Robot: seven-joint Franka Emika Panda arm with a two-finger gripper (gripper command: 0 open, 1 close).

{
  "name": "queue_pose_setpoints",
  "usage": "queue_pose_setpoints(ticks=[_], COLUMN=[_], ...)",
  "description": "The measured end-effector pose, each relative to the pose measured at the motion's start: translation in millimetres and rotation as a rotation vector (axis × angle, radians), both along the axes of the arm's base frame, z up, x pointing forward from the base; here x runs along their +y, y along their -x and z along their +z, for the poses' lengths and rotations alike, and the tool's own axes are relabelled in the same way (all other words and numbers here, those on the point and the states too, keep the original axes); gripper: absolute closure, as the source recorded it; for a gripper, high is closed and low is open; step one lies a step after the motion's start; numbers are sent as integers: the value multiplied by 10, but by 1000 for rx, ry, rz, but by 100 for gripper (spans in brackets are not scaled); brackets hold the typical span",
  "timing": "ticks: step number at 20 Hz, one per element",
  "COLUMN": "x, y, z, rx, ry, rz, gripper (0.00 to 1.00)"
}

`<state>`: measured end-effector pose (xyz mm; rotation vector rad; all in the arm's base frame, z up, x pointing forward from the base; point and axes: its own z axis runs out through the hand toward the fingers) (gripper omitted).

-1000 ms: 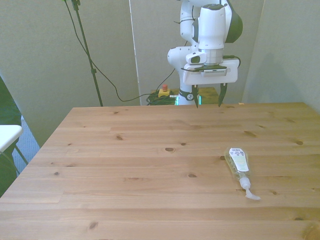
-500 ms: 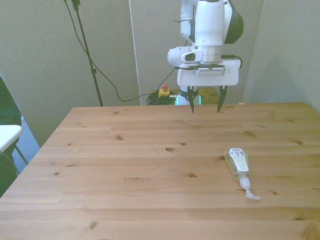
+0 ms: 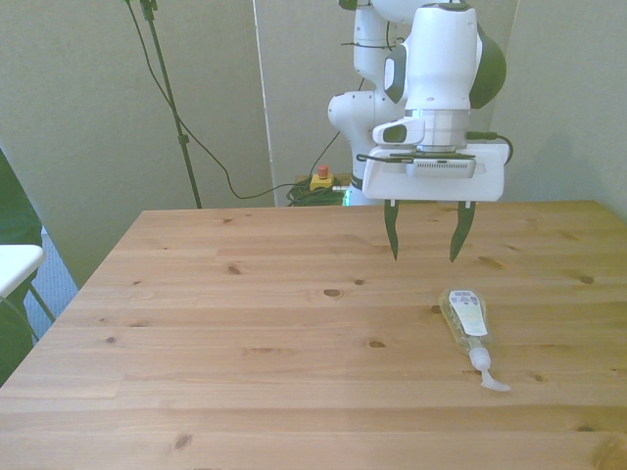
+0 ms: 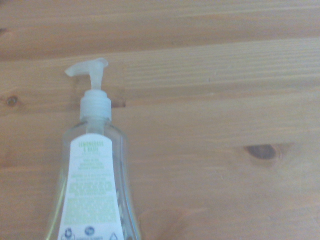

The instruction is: Stand the sanitizer

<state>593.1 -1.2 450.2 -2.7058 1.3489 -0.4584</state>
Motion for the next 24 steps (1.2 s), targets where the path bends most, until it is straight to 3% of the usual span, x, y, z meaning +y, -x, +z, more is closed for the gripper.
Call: queue_pose_setpoints(ticks=[10, 18, 19, 24], x=[580, 607, 599, 570], y=[-876, -1284, -1297, -1303], z=[-510, -862, -874, -905], rx=[-35, -13, -8, 14], ry=[16, 42, 44, 45], rz=[3, -18, -20, -30], gripper=[0, 0, 100, 100])
